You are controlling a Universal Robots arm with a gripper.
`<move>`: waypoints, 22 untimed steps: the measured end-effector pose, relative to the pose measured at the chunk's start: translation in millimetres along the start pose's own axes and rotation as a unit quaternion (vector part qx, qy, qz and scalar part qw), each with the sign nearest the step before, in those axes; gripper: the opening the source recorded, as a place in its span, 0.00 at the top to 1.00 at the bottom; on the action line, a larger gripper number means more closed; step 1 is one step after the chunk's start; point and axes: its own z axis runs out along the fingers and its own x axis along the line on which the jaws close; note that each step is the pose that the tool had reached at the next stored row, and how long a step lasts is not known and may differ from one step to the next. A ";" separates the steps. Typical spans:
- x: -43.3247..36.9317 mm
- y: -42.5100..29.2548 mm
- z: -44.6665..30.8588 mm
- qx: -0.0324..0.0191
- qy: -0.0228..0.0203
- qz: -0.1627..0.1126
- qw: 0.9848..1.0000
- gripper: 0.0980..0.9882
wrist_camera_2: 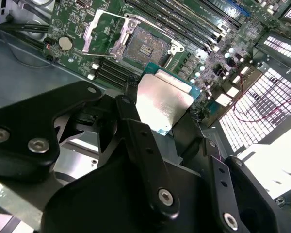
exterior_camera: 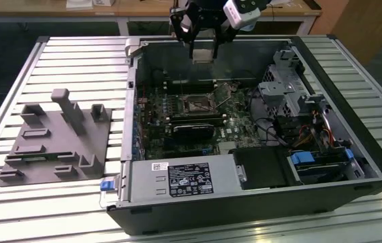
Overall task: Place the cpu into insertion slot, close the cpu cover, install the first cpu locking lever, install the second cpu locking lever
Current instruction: 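Place the cpu into insertion slot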
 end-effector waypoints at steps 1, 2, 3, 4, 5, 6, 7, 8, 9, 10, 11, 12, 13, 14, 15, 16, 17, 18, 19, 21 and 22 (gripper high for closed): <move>0.0 0.0 0.4 0.000 0.000 0.000 1.000 0.51; 0.0 -0.1 0.9 0.000 0.000 0.000 1.000 0.51; 0.0 -0.1 1.4 0.000 0.000 0.000 1.000 0.51; 0.0 -0.2 2.0 0.000 0.000 0.000 1.000 0.51; -0.1 -0.2 2.5 0.000 0.000 0.000 1.000 0.51; -0.1 -0.3 3.1 0.000 0.000 0.000 1.000 0.51; -0.1 -0.3 3.6 0.000 0.000 0.000 1.000 0.51; -0.1 -0.4 4.1 0.000 0.000 0.000 1.000 0.51; -0.1 -0.4 4.6 0.000 0.000 0.000 1.000 0.51; -0.1 -0.5 5.1 0.000 0.000 0.000 1.000 0.51; -0.1 -0.5 5.6 0.000 0.000 0.000 1.000 0.51; -0.1 -0.5 6.0 0.000 0.000 0.000 1.000 0.51; -0.1 -0.6 6.4 0.000 0.000 0.000 1.000 0.51; -0.1 -0.6 6.9 0.000 0.000 0.000 1.000 0.51; -0.1 -0.7 7.4 0.000 0.000 0.000 1.000 0.51; -0.2 -0.7 7.9 0.000 0.000 0.000 1.000 0.51; -0.2 -0.7 8.4 0.000 0.000 0.000 1.000 0.51; -0.2 -0.8 9.0 0.000 0.000 0.000 1.000 0.51; -0.2 -0.9 9.5 0.000 0.000 0.000 1.000 0.51; -0.2 -1.0 10.8 0.000 0.000 0.000 1.000 0.51; -0.2 -1.0 11.4 0.000 0.000 0.000 1.000 0.51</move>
